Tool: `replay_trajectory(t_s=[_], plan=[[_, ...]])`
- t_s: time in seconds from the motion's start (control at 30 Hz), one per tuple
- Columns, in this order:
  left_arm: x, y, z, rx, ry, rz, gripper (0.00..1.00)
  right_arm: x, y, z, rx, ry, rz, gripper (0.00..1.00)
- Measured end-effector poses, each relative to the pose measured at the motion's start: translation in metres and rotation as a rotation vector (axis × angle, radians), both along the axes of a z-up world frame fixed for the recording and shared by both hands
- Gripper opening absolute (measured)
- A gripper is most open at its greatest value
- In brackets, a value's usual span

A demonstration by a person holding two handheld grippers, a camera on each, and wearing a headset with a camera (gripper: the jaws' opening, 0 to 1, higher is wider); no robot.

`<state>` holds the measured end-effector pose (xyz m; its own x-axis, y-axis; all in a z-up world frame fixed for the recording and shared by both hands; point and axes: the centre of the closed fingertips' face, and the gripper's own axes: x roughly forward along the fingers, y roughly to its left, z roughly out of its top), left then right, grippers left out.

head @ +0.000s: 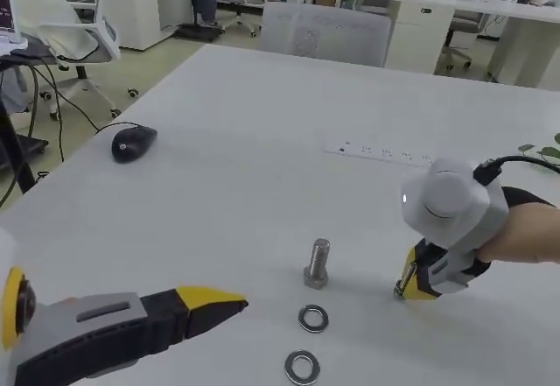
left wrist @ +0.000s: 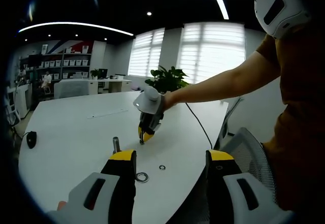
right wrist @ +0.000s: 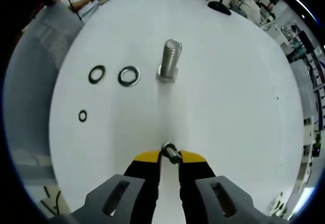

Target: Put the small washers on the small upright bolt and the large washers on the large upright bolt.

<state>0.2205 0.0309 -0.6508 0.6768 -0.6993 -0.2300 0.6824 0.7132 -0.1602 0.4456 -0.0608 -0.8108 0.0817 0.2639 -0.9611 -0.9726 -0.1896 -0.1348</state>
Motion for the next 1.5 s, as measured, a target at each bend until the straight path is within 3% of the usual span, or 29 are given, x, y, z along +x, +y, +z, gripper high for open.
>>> replay_trajectory(t_s=[0.3, 0.5, 0.67, 1.13, 1.5], plan=[[0.001, 0.002, 0.000, 0.007, -0.001, -0.001, 0.54, 0.000, -0.006, 0.004, 0.005, 0.000, -0.025, 0.15], [0.000, 0.001, 0.004, 0.007, -0.019, -0.001, 0.54, -0.011, -0.020, 0.011, 0.005, 0.006, -0.041, 0.15], [-0.003, -0.002, 0.006, 0.009, -0.029, -0.009, 0.54, -0.039, -0.024, 0.011, 0.004, 0.028, -0.017, 0.15], [-0.019, -0.009, 0.014, 0.018, -0.062, -0.017, 0.54, -0.106, -0.007, 0.000, 0.028, 0.095, 0.066, 0.15], [-0.024, -0.010, 0.020, 0.011, -0.080, -0.010, 0.54, -0.141, 0.011, -0.011, 0.010, 0.118, 0.167, 0.20]])
